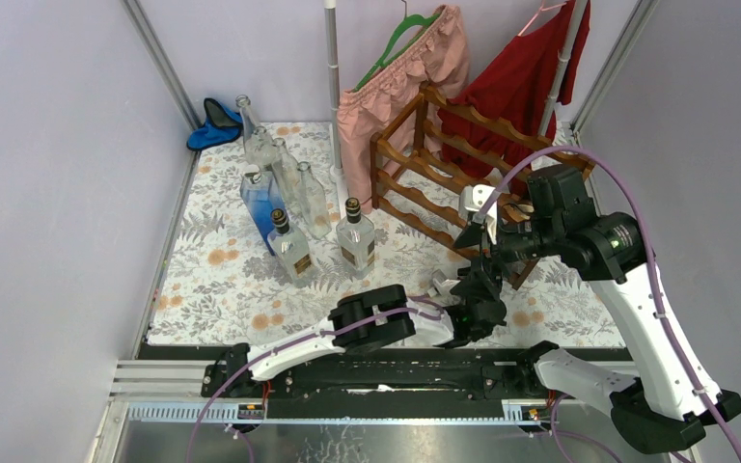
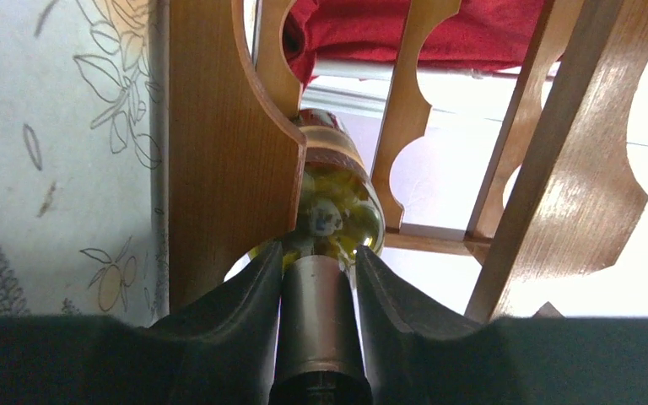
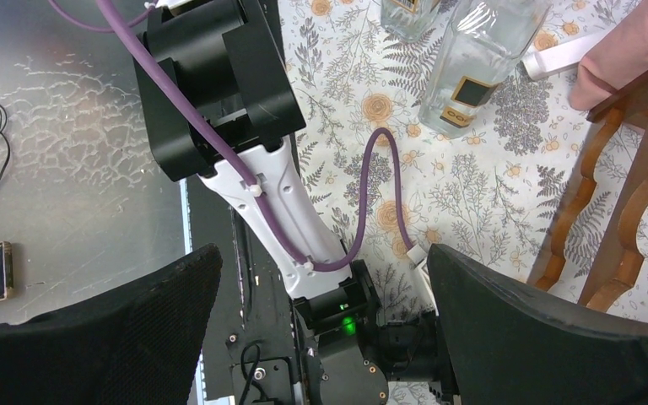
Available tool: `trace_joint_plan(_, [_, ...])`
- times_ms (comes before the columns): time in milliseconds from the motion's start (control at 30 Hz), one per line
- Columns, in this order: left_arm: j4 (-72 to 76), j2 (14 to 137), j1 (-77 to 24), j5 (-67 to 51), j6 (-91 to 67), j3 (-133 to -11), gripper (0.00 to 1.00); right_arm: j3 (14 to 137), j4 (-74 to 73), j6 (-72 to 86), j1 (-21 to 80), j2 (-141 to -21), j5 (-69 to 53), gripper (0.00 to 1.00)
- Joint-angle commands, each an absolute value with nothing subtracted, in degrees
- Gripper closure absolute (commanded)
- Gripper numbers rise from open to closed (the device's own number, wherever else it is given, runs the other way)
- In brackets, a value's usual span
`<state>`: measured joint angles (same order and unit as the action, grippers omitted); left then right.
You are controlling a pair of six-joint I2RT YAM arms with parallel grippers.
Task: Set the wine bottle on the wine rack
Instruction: Place the wine bottle in the wine rack.
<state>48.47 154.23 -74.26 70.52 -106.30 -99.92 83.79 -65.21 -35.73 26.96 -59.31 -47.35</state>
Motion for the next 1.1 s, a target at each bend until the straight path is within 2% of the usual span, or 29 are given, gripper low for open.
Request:
trace_joint_plan(0, [55.72,153.31,-74.36,65.69,-109.45,-96.17,0.54,83.17,-63.71,-35.25,26.72,-58.49,-46.49,0.0])
trace_joint_plan(133, [55.7,151.57,-74.36,64.78,-109.93,-93.13,0.44,82.57,-63.29,-35.09,26.67,-58.23,-46.24,0.0])
trace_joint_plan(533, [53.95,147.0,-74.62,61.5,-112.91,-84.68,0.35,81.29,-62.08,-34.21,26.71,-57.57,-45.17,0.0])
trace_joint_plan(800, [49.43,145.66,-74.71,60.21,-116.05,-83.06,0.4,78.07,-59.36,-33.84,26.72,-57.1,-40.44,0.0])
trace_joint_plan(1067, [47.68,146.55,-74.19,58.2,-117.66,-84.22,0.48,69.89,-56.68,-36.53,26.67,-53.19,-28.16,0.0])
